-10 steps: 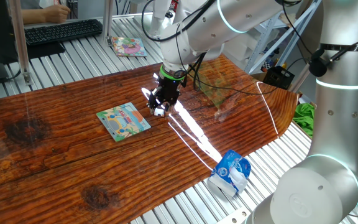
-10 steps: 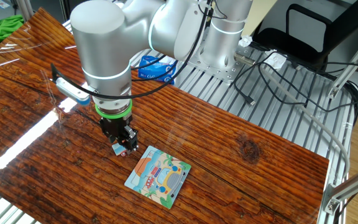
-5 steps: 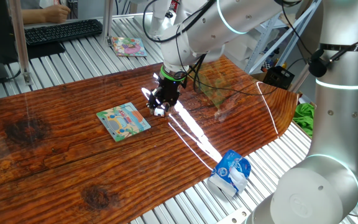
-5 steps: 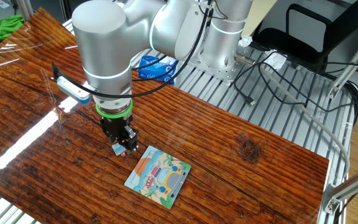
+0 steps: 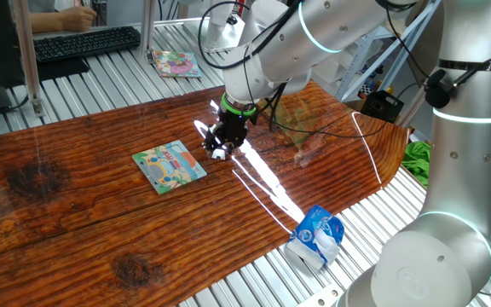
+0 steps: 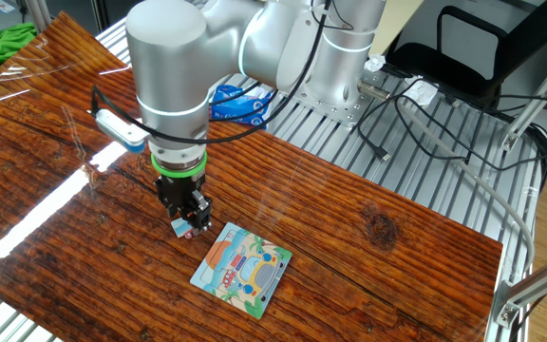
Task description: Assemble one piece of a puzzle
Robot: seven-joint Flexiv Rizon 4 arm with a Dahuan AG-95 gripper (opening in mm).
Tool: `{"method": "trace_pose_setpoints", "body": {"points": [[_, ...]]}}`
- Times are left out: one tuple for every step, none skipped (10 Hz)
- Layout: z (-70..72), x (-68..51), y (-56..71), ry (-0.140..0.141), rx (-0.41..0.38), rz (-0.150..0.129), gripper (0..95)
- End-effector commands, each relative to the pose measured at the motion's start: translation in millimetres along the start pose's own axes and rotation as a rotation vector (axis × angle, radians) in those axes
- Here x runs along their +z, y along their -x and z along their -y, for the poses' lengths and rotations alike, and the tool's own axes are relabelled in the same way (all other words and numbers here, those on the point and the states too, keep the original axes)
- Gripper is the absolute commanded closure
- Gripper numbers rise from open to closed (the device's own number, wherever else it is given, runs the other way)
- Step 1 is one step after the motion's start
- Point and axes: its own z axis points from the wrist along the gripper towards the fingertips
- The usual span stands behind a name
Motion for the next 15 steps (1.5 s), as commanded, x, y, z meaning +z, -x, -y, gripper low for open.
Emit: {"method": "trace_pose_setpoints", "body": {"points": [[1.3,2.9,-0.3,0.004,0.003,0.002,38.0],[1.5,5.5,-0.9,0.005,0.009,0.007,38.0],[1.5,5.2,-0.9,0.004,0.014,0.004,38.0],[1.6,4.4,-0.8,0.004,0.013,0.004,38.0],[1.6,3.7,-0.6,0.002,-0.002,0.008,38.0],[1.6,4.4,-0.7,0.003,-0.015,0.009,76.0],[1.6,4.6,-0.8,0.003,-0.015,0.009,76.0],[1.8,5.2,-1.0,-0.004,-0.029,0.013,95.0],[2.2,3.6,-0.7,-0.016,-0.041,0.015,95.0],[2.3,2.8,-0.4,-0.019,-0.044,0.014,95.0],[2.5,2.6,-0.4,-0.018,-0.048,0.014,95.0],[2.4,2.6,-0.4,-0.018,-0.049,0.012,95.0],[2.4,2.7,-0.4,-0.010,-0.048,0.014,95.0],[2.4,2.7,-0.4,-0.012,-0.049,0.015,95.0],[2.4,2.7,-0.4,-0.008,-0.050,0.014,95.0]]}}
